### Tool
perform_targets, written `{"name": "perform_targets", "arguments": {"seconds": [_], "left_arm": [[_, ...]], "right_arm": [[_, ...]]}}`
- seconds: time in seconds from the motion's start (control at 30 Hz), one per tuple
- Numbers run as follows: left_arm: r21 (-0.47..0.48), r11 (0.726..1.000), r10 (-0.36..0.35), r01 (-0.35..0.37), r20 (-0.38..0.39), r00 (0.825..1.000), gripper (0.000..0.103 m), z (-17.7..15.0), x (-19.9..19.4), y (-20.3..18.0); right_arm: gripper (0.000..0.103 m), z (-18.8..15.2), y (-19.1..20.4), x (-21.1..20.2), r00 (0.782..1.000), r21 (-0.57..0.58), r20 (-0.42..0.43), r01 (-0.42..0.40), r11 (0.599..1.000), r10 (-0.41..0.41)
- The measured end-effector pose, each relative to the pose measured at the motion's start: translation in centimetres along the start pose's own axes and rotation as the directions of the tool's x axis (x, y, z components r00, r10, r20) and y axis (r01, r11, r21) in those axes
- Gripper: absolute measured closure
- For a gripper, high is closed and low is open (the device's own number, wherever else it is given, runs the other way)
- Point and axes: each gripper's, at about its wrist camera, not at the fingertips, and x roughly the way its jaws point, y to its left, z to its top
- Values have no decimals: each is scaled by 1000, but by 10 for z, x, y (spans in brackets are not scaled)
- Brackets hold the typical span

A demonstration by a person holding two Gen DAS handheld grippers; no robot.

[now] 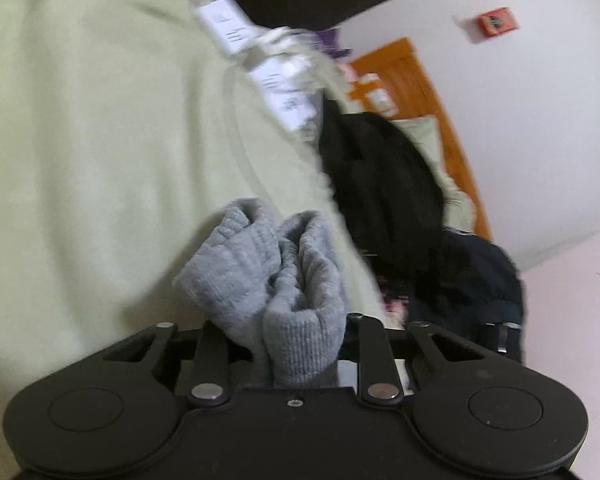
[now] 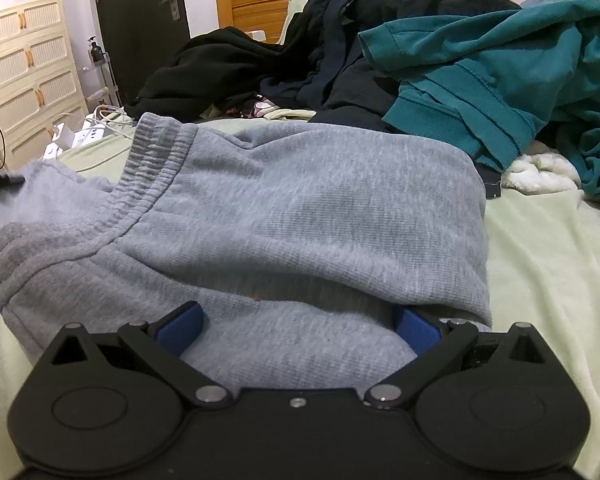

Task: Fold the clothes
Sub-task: 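Grasp the grey sweatpants cuffs with the left gripper and lift them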

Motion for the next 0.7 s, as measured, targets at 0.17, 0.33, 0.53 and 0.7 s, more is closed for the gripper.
{"name": "perform_targets", "arguments": {"seconds": [0.17,0.33,0.53,0.7], "left_arm": [[138,985,-100,101,-16,995,79,1,-14,-56],[238,948,-205,212,-56,977,79,-12,-21,-116],[310,876,-334,370,-164,928,79,-58,-15,-191],[358,814,-370,458,-289,883,79,-114,3,-248]], "right_arm": [[1,1,3,-7,1000,-4,5,16,1000,-16],[1,7,2,-15,1000,-4,-4,21,1000,-21],[1,10,-8,-36,1000,8,-19,2,1000,-2],[1,8,-32,-59,999,81,-32,1,997,2]]}}
